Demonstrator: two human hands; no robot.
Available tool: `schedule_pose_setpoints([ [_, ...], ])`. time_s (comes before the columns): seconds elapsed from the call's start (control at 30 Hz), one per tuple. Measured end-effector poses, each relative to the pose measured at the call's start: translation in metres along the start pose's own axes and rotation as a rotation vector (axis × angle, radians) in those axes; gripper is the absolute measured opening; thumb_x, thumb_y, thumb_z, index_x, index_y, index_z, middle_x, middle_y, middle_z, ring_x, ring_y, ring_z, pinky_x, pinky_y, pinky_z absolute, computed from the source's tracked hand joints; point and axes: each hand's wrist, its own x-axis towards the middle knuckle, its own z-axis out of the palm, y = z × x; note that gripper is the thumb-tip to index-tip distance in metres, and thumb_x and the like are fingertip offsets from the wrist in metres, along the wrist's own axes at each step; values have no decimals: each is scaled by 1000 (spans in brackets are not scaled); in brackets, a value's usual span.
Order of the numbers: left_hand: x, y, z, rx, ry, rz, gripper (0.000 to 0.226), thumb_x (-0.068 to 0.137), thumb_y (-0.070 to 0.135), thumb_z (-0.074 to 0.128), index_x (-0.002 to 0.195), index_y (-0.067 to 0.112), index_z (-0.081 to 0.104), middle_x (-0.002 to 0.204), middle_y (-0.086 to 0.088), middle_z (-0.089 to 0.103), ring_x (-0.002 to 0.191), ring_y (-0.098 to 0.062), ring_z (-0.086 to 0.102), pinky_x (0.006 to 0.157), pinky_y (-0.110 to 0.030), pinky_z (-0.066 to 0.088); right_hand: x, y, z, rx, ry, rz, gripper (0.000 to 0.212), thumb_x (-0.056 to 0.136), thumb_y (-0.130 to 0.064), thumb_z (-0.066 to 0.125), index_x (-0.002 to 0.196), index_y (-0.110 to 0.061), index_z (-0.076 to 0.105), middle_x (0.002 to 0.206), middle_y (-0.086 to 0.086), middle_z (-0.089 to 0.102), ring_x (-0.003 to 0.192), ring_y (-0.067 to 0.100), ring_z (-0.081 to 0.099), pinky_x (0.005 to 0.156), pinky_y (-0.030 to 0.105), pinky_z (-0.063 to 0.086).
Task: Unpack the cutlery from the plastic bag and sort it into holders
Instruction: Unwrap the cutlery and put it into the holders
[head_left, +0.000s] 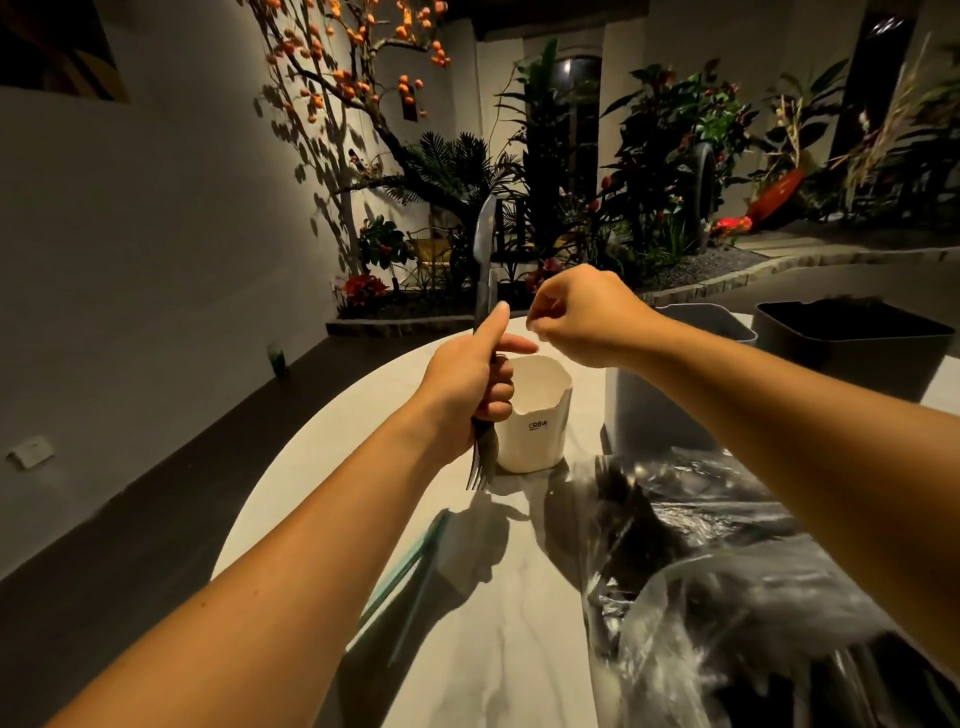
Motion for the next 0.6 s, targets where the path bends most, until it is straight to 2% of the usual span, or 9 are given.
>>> schedule_pose_setpoints([
  [0.13, -23, 6, 20, -246, -186, -73, 63, 99, 66, 34, 83, 10, 58, 56, 4, 24, 40, -7, 21, 33, -17, 19, -33, -5, -26, 347, -73, 74, 33, 104, -26, 47, 97, -5, 71, 81, 6, 66, 62, 13, 53, 50, 21, 39],
  [0.2, -37, 6, 35, -307, -254, -95, 62, 99, 66, 34, 75, 12, 53, 56, 5, 22, 38, -6, 20, 33, -17, 16, -55, -5, -37, 527, -105, 112, 42, 106, -34, 42, 94, -4, 68, 77, 5, 63, 57, 11, 50, 47, 22, 37],
  [0.3, -59, 0, 60, -333, -327, -144, 62, 99, 65, 36, 64, 14, 44, 54, 4, 23, 37, -6, 19, 36, -17, 12, -86, 1, -47, 697, -81, 175, 42, 105, -40, 43, 86, -9, 65, 69, 2, 59, 52, 9, 47, 44, 20, 34],
  [0.4, -77, -10, 89, -331, -373, -158, 67, 100, 62, 37, 59, 13, 56, 55, 4, 25, 38, -5, 20, 35, -16, 14, -116, 15, -56, 812, -34, 227, 37, 103, -35, 48, 95, -4, 66, 71, 6, 53, 53, 8, 46, 45, 19, 29],
  [0.47, -87, -20, 107, -302, -382, -139, 73, 100, 62, 36, 53, 14, 64, 55, 4, 27, 39, -4, 21, 37, -17, 14, -136, 24, -62, 835, -2, 259, 32, 102, -35, 50, 93, -8, 66, 72, 6, 52, 56, 7, 48, 48, 20, 29],
  [0.53, -94, -30, 123, -287, -378, -116, 70, 102, 59, 36, 59, 13, 66, 56, 4, 29, 40, -5, 21, 38, -17, 15, -154, 33, -66, 876, 24, 280, 32, 102, -34, 51, 89, -10, 68, 67, 0, 56, 56, 5, 50, 50, 20, 31],
  [0.6, -99, -38, 135, -284, -351, -90, 52, 104, 49, 39, 81, 9, 62, 59, 2, 34, 41, -6, 23, 37, -16, 19, -170, 43, -68, 910, 60, 296, 32, 102, -30, 51, 96, -4, 70, 71, 4, 59, 61, 10, 51, 51, 20, 33],
])
